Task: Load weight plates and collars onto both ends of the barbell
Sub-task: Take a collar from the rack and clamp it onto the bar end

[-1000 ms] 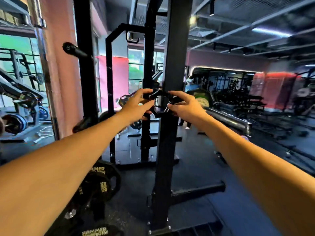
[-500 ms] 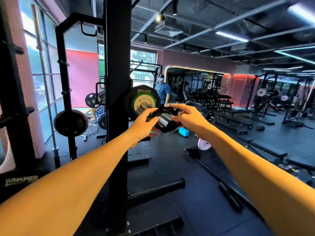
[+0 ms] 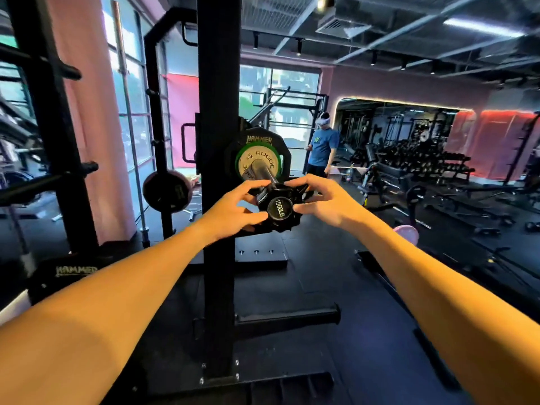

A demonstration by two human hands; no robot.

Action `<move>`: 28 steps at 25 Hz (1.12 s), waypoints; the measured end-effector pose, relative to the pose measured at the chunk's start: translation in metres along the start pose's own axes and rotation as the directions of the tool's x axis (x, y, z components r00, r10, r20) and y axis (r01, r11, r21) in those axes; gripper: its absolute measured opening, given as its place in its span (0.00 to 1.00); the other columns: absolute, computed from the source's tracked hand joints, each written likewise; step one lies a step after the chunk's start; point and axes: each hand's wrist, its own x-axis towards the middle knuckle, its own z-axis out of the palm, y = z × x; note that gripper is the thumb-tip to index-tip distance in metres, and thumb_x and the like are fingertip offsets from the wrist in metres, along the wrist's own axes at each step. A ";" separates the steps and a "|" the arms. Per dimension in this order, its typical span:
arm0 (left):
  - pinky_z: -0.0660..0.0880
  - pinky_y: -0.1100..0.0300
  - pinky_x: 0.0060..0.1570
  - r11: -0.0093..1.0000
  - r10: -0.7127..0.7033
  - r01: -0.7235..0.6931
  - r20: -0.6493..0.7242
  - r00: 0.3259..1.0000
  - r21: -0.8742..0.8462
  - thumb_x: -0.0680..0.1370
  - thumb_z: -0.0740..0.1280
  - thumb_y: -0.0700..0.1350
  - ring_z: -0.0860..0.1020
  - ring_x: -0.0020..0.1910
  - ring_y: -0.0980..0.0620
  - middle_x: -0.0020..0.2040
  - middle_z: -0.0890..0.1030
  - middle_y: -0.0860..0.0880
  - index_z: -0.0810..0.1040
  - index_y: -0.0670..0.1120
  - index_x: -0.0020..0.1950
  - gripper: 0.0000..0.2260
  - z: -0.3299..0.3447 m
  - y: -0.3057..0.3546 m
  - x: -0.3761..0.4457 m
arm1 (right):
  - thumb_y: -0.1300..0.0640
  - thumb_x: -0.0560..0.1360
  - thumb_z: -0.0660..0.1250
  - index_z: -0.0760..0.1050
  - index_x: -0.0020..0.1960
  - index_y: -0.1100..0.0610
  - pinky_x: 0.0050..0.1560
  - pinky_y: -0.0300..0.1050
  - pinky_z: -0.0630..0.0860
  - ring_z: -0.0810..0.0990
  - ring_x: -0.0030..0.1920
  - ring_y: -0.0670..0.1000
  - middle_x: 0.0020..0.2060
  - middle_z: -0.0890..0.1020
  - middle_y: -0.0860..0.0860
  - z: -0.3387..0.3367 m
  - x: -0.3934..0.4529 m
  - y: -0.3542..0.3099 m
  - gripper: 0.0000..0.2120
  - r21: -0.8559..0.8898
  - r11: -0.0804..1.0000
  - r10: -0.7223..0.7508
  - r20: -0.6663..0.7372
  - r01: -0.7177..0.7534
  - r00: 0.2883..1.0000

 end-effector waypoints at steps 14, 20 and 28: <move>0.79 0.64 0.43 0.964 0.021 -0.043 0.089 0.996 0.263 0.81 0.67 0.38 0.78 0.44 0.57 0.66 0.70 0.45 0.62 0.71 0.71 0.31 -0.019 -0.029 0.069 | 0.54 0.82 0.62 0.79 0.54 0.41 0.56 0.51 0.75 0.79 0.53 0.54 0.52 0.80 0.55 0.008 0.087 0.037 0.10 -0.039 0.999 -0.018 -0.032 0.016 0.999; 0.76 0.69 0.38 0.921 0.092 -0.090 0.012 0.996 0.378 0.78 0.71 0.38 0.76 0.37 0.53 0.56 0.75 0.54 0.65 0.70 0.68 0.31 -0.036 -0.067 0.118 | 0.48 0.80 0.66 0.78 0.53 0.42 0.49 0.47 0.78 0.80 0.45 0.55 0.47 0.81 0.57 0.013 0.138 0.057 0.03 -0.088 0.996 -0.038 -0.136 0.027 0.990; 0.72 0.64 0.56 0.897 0.210 -0.151 -0.098 0.973 0.416 0.73 0.77 0.43 0.74 0.54 0.56 0.55 0.71 0.53 0.71 0.70 0.64 0.30 -0.054 -0.123 0.186 | 0.48 0.79 0.68 0.81 0.54 0.44 0.33 0.30 0.67 0.72 0.28 0.39 0.33 0.76 0.45 0.023 0.216 0.087 0.06 -0.135 0.991 -0.038 -0.190 0.012 0.981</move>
